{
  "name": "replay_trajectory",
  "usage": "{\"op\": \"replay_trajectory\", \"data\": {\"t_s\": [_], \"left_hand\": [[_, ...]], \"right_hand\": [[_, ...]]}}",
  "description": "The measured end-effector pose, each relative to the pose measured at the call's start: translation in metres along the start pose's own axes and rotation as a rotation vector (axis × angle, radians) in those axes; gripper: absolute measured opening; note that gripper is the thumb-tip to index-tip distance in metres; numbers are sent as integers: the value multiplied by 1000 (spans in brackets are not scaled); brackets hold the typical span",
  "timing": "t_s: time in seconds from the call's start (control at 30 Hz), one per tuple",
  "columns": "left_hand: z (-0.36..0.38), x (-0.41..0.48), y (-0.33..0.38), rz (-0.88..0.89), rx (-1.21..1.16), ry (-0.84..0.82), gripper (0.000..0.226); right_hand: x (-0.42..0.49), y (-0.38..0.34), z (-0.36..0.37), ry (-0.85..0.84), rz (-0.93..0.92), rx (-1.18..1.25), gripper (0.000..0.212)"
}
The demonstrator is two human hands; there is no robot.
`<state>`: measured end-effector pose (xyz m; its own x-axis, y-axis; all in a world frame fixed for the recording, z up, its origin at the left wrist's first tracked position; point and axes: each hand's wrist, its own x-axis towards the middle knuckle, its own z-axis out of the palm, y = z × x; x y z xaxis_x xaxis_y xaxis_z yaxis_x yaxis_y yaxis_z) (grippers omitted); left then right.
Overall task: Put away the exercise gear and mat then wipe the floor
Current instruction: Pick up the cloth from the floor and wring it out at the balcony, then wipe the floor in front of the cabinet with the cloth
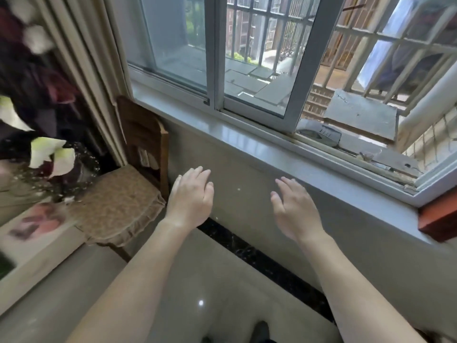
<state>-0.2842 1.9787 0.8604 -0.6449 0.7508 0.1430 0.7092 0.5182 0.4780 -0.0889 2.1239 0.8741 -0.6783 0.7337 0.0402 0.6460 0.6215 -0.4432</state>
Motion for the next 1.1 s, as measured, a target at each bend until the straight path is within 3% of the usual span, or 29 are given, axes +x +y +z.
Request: {"op": "replay_trajectory", "data": {"t_s": [0.37, 0.7, 1.1], "left_hand": [[-19, -77, -52, -113, 44, 49, 46], [-34, -171, -77, -327, 95, 97, 45], [-91, -282, -157, -560, 135, 206, 46]], "right_hand": [[-41, -44, 31, -33, -128, -17, 48], [-85, -73, 62, -104, -346, -56, 45], [-130, -187, 117, -156, -640, -32, 29]]}}
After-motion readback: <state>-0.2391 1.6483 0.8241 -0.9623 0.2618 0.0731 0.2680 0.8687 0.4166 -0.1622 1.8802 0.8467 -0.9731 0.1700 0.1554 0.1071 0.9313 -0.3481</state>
